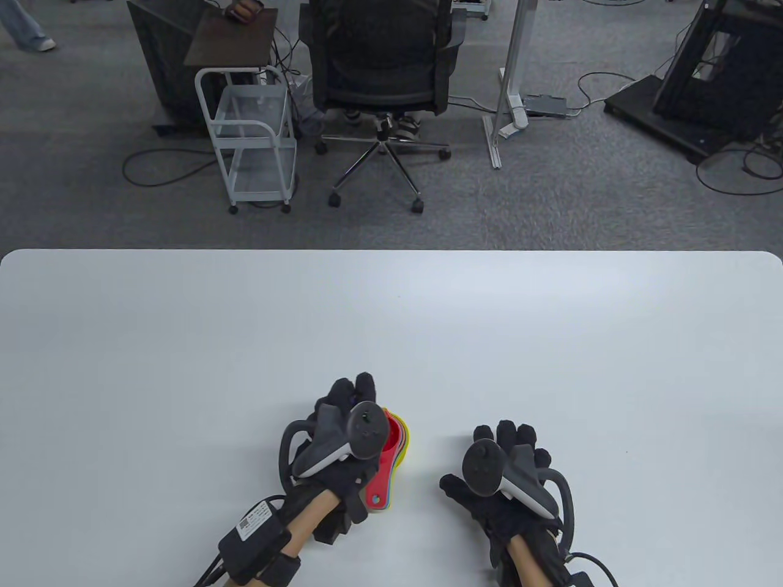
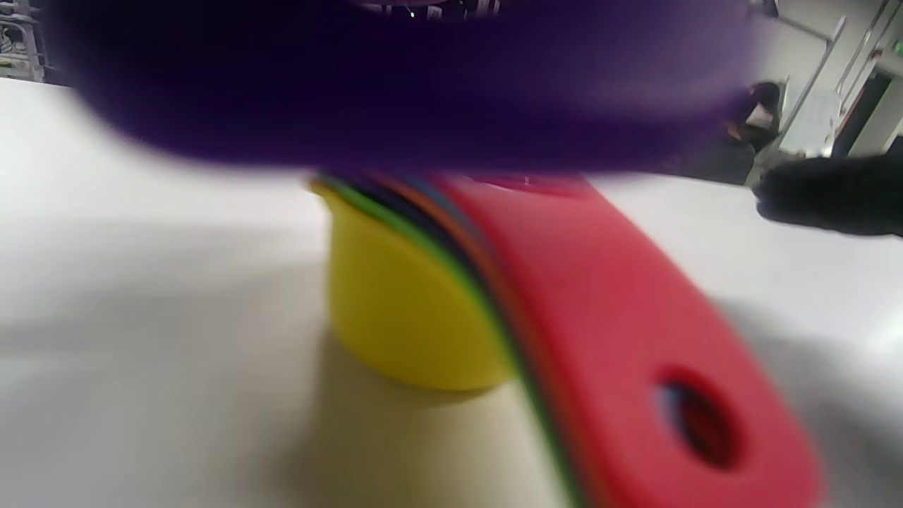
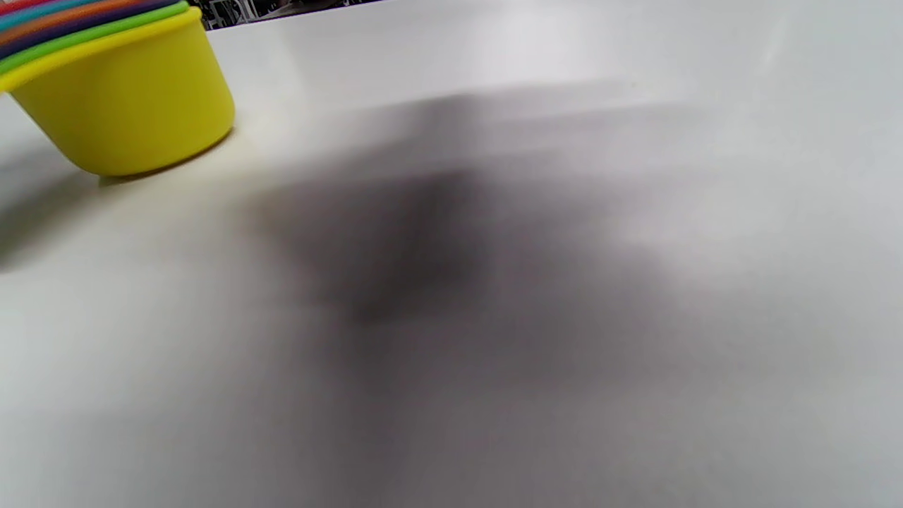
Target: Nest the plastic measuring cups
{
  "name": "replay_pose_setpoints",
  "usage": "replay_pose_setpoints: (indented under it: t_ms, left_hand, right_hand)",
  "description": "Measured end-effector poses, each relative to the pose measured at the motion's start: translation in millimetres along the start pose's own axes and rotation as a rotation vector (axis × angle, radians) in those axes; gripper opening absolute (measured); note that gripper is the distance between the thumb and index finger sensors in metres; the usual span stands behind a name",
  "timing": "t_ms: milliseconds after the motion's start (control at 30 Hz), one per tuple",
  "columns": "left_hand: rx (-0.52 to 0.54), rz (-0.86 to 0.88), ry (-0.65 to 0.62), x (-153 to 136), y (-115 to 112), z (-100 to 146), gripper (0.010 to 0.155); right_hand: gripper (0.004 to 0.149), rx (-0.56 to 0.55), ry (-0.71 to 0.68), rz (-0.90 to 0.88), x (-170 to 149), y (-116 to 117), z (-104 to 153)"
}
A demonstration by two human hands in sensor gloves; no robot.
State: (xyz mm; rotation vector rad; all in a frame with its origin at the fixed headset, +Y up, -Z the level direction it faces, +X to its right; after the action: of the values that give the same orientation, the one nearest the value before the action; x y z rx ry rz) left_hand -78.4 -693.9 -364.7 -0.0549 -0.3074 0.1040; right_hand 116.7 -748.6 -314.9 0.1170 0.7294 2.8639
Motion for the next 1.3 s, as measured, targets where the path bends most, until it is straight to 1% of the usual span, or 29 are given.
replay_pose_setpoints:
  t_ms: [100, 233, 400, 500, 767, 933, 1000, 1067, 1133, 1167, 1233, 1300]
  left_hand:
    - [-0.019, -0.038, 0.011, 19.0, -9.6, -10.2, 0.073]
    - [-0.082, -0.049, 0.049, 27.1, -20.2, -17.5, 0.073]
    - [-0.103, -0.078, 0.082, 26.8, -27.6, -19.7, 0.072]
    - [-0.129, -0.057, 0.084, 25.1, -34.5, -20.4, 0.072]
    - [-0.124, -0.063, 0.099, 24.2, -37.3, -20.0, 0.072]
    - [-0.13, -0.028, 0.098, 25.2, -36.9, -18.8, 0.073]
    - [-0.136, -0.004, 0.09, 25.8, -32.3, -17.2, 0.074]
    - [-0.109, 0.035, 0.07, 25.7, -16.4, -11.8, 0.076]
    - [-0.031, 0.083, 0.035, 22.9, 9.1, -2.6, 0.08]
    - [0.029, 0.108, 0.006, 18.6, 24.5, 4.3, 0.082]
    - [0.113, 0.128, -0.062, 6.4, 45.0, 17.2, 0.085]
    - [0.165, 0.094, -0.095, -11.5, 54.5, 29.8, 0.087]
  right_hand:
    - [0.098, 0.003, 0.004, -0.003, -0.4, -0.1, 0.5]
    - [0.098, 0.014, 0.007, -0.007, -0.6, 0.1, 1.0]
    - [0.098, 0.025, 0.007, -0.002, 0.2, 0.4, 1.3]
    - [0.098, 0.031, 0.006, -0.003, 0.6, 0.6, 1.1]
    - [0.098, 0.046, 0.01, -0.003, 1.0, 1.0, 1.5]
    - [0.099, 0.049, 0.01, -0.003, 1.4, 1.1, 1.5]
    - [0.098, 0.049, 0.01, -0.003, 1.5, 0.9, 1.5]
    - [0.099, 0.047, 0.007, -0.006, 1.6, 0.3, 1.9]
    - [0.099, 0.037, 0.005, -0.011, 1.5, -0.7, 2.5]
    - [0.098, 0.03, 0.004, -0.009, 1.5, -1.3, 3.0]
    - [0.098, 0.012, 0.002, -0.007, 1.6, -2.8, 4.2]
    - [0.098, -0.017, -0.001, -0.004, 1.9, -5.1, 6.0]
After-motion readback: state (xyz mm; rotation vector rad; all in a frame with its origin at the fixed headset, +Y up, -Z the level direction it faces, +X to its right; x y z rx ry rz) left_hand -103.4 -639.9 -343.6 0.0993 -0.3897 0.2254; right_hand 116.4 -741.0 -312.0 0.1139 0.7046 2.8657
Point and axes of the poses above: the tracker on the back of each hand, its own x axis roughly to the thumb side, its own z axis roughly from the fingertips to the wrist, y = z × x, the point moved 3 cm from there along -z, roughly from the wrist to the fingertips, and after that the axes turned 8 degrees about x, right-handed, at the moved point
